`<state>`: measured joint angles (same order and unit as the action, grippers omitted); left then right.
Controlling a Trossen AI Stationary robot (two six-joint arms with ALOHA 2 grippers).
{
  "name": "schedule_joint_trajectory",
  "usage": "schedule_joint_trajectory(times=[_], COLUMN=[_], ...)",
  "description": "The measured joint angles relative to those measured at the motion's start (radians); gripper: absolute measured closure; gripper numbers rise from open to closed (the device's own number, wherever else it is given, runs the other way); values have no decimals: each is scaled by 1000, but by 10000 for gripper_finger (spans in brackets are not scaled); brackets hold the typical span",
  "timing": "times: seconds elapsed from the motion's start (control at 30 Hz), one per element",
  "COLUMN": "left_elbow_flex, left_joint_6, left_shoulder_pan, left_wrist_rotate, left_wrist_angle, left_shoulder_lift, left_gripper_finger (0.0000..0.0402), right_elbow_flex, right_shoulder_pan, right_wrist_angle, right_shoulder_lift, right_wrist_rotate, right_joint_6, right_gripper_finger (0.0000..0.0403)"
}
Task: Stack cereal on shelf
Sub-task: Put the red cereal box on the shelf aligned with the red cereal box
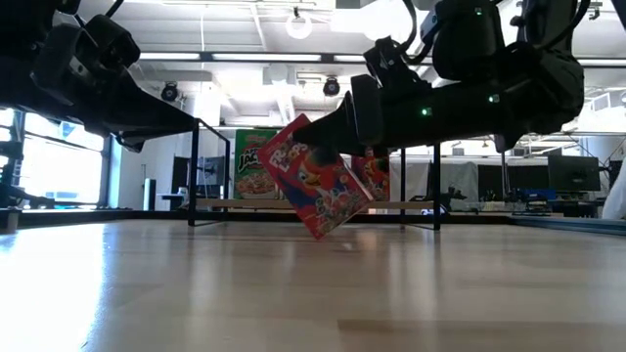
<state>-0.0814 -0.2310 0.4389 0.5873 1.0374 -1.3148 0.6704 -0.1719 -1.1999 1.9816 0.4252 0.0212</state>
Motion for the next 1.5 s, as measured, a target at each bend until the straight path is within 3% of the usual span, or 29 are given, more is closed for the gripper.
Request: schedule_joint_trajectory(times=[0.23, 0.57, 0.87, 1.13, 1.27, 1.5], left_elbow_flex=[0, 0, 0, 0, 0, 0], left_joint_6=[0, -1, -1, -1, -1, -1], left_shoulder_pan=[0, 0, 0, 0, 1, 0], left_wrist_rotate=[0, 0, 0, 0, -1, -1], left_wrist_angle=[0, 1, 0, 0, 0, 0], left_shoulder_lift=[0, 0, 0, 0, 0, 0], left_gripper_finger=[371, 371, 371, 371, 371, 371], right_elbow_flex=[1, -7, -4, -4, 18, 219], right_shoulder_pan=[-19, -30, -54, -55, -37, -31], right_wrist_angle=[46, 320, 474, 782, 948, 1287], right_shoulder_lift=[-4, -41, -160, -365, -465, -456], right_wrist_rotate=[24, -2, 22, 53, 20, -43], right_joint_6=[-22, -162, -181, -255, -343, -385], right_gripper_finger=[235, 146, 139, 137, 118, 76])
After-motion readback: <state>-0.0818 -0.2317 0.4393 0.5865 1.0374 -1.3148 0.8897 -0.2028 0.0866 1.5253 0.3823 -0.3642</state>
